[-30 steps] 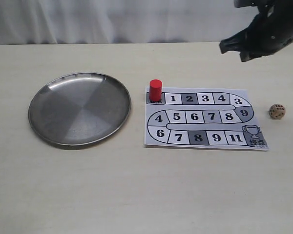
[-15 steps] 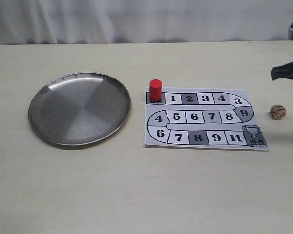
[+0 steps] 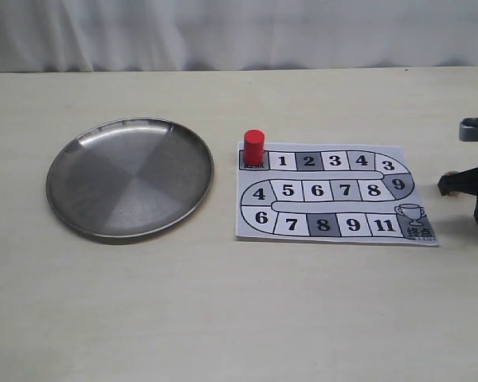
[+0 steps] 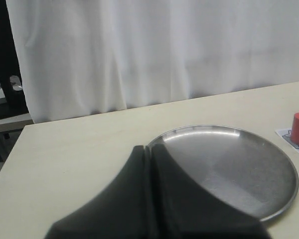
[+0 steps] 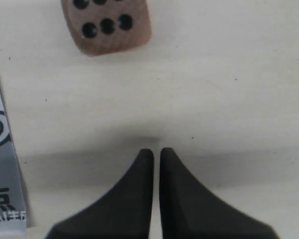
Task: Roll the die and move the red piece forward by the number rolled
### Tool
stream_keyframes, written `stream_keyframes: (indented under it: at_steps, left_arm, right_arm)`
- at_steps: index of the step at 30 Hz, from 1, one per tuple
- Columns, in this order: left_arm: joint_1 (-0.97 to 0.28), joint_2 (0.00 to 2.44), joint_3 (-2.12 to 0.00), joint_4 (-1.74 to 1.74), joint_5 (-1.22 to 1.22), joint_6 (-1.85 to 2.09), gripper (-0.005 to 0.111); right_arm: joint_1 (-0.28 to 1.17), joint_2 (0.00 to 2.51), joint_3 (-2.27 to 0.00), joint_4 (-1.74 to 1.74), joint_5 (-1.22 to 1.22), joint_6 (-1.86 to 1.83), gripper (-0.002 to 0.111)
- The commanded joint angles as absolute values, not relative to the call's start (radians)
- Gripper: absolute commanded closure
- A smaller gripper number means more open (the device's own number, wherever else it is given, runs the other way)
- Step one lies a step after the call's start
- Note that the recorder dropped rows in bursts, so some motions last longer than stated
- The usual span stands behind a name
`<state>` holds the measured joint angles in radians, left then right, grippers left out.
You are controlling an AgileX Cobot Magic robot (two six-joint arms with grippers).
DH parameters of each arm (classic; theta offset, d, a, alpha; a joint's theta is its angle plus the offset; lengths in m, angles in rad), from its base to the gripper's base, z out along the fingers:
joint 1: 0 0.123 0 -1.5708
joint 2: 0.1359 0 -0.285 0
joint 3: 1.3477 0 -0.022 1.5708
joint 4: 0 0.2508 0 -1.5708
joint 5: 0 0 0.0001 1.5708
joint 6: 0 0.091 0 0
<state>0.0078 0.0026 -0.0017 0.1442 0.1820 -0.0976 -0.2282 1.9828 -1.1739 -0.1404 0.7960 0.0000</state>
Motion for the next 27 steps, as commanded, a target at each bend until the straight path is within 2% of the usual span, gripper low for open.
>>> stream_keyframes:
  at_steps: [1,18,23,27]
  left_arm:
    - [-0.001,0.000,0.000,0.144,0.173,-0.099,0.107]
    - [-0.001,0.000,0.000,0.144,0.173,-0.099,0.107]
    - [-0.001,0.000,0.000,0.144,0.173,-0.099,0.107]
    - [-0.001,0.000,0.000,0.144,0.173,-0.099,0.107]
  right_arm:
    - [-0.233,2.000,-1.171,-0.139,0.772,-0.011,0.104]
    - [-0.233,1.973,-1.193,-0.135,0.796,-0.011,0.104]
    - [-0.229,1.893,-1.258,-0.028,0.853,-0.028,0.104]
    - [-0.229,1.823,-1.273,0.229,0.826,-0.244,0.104]
